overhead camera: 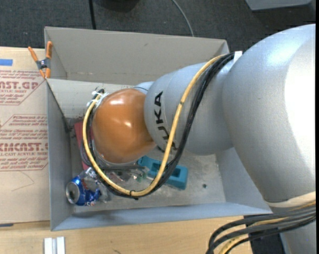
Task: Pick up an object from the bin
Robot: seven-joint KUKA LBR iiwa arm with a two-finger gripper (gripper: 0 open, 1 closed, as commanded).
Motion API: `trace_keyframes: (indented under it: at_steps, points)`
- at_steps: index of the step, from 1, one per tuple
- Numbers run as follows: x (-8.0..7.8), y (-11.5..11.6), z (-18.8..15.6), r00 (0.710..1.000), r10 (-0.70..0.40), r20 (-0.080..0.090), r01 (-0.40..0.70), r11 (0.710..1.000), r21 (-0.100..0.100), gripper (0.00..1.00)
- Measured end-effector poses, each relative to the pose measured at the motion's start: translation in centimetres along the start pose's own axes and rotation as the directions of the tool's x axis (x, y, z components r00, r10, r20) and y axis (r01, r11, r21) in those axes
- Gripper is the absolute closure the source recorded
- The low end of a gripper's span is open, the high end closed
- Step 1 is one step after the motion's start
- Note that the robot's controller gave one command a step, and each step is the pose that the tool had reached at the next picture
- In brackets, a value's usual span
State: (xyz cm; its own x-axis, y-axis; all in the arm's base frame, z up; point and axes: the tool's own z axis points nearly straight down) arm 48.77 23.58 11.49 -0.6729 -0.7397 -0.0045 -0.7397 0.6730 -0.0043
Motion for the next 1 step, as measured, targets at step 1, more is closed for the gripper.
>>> trace_keyframes:
  at_steps: [1]
  points:
    - [-0.02,0.16,-1.01,1.000,-0.002,-0.001,0.002,1.000,-0.003,1.00]
